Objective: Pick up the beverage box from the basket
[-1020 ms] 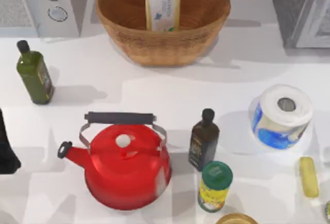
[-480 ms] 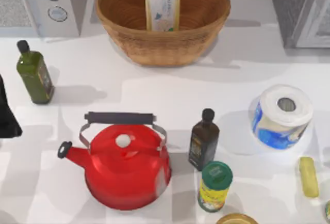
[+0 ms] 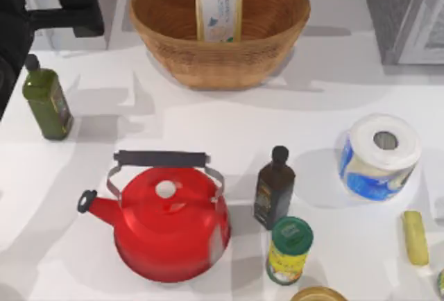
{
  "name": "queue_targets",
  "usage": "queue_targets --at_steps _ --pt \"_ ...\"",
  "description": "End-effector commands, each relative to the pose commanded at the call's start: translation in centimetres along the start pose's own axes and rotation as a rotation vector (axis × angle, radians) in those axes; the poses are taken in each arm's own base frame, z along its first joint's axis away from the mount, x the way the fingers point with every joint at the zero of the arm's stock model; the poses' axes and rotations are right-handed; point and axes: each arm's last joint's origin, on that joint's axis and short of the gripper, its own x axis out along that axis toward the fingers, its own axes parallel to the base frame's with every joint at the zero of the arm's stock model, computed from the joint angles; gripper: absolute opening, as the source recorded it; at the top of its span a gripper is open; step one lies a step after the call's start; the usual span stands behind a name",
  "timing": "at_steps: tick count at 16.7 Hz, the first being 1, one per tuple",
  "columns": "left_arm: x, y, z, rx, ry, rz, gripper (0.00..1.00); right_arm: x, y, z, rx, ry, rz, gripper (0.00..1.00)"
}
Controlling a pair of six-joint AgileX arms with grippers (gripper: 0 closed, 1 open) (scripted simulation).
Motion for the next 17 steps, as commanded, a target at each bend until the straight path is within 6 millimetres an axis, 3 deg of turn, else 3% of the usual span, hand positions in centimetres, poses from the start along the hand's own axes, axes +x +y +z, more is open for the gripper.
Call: queue_targets --at_steps 4,8,13,17 --pt "7.3 -6.5 -1.2 0.007 0.034 -0.002 1.0 0.0 0.0 0.0 0.0 0.0 0.0 1.0" --pt "12.4 -12.9 -5.8 0.027 0.07 -0.001 1.0 0.0 0.0 0.0 0.0 0.0 0.0 1.0" --pt "14.9 -17.6 -11.2 0.053 0.104 0.001 1.0 0.0 0.0 0.0 0.0 0.0 0.0 1.0" --pt "15.1 -18.2 -12.0 0.057 0.109 0.001 1.0 0.0 0.0 0.0 0.0 0.0 0.0 1.0"
